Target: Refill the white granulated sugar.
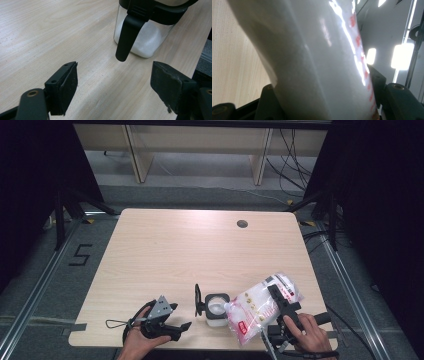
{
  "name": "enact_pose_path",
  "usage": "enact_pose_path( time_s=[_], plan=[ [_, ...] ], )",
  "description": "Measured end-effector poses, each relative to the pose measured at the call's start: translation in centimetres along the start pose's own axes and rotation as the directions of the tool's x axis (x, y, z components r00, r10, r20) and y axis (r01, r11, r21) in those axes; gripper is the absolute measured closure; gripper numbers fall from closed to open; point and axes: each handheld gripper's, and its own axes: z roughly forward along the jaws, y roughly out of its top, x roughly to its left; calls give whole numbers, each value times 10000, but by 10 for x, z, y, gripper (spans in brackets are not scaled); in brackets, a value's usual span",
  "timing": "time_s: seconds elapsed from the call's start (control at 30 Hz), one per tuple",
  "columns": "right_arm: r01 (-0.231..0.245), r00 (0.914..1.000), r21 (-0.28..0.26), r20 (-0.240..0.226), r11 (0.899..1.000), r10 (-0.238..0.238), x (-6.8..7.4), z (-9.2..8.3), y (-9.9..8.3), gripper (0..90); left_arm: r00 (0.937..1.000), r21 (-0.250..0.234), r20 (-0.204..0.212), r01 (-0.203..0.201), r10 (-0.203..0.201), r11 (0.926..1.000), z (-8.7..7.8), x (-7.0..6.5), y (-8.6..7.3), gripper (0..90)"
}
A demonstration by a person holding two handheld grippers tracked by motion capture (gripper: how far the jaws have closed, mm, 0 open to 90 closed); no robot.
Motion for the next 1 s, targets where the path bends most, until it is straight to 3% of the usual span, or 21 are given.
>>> enact_pose_path(
  time_s=[0.2,0.33,0.4,0.43,0.47,0.5,0.57,0.63,0.67,0.83,0.9,1.0],
  plan=[
    [-161,9999,94,-61,9998,162,1,-1,0,437,10000,87,-50,-23,23,10000,-1,0,0,215],
    [99,9999,-112,138,9999,-97,-1,0,0,438,9999,115,-68,-130,130,9998,-1,1,1,215],
    [-135,9999,2,28,9999,135,1,0,0,437,10000,57,-62,-65,66,10000,-1,1,0,215],
    [-477,9988,154,-49,9987,478,4,-1,0,438,9996,218,-130,-239,242,9995,-1,2,1,215],
    [-353,9994,158,2,9993,353,3,-1,0,438,9996,233,-138,-262,266,9994,-1,2,1,215],
    [64,9999,-113,123,9999,-63,-1,0,0,438,9996,221,-128,-253,256,9994,-1,2,1,215],
    [-322,9995,-53,-13,9995,321,2,0,0,438,9998,98,-80,-164,165,9998,0,1,0,215],
    [-316,9995,-67,-30,9995,316,1,0,0,438,9995,165,-117,-306,308,9994,-1,3,0,215],
    [-18,9999,-148,110,9999,19,-1,0,1,438,9999,106,-39,-120,120,9999,-1,1,1,215],
    [-120,9999,-40,36,9999,120,0,0,0,438,10000,105,-57,-27,28,9999,-1,1,0,215],
    [59,9999,-82,131,9999,-58,-2,0,0,439,9996,116,-36,-279,279,9995,-1,2,1,215],
    [14,10000,-18,52,10000,-14,-2,-1,1,439,9997,112,-37,-237,237,9997,-1,2,1,215]
  ],
)
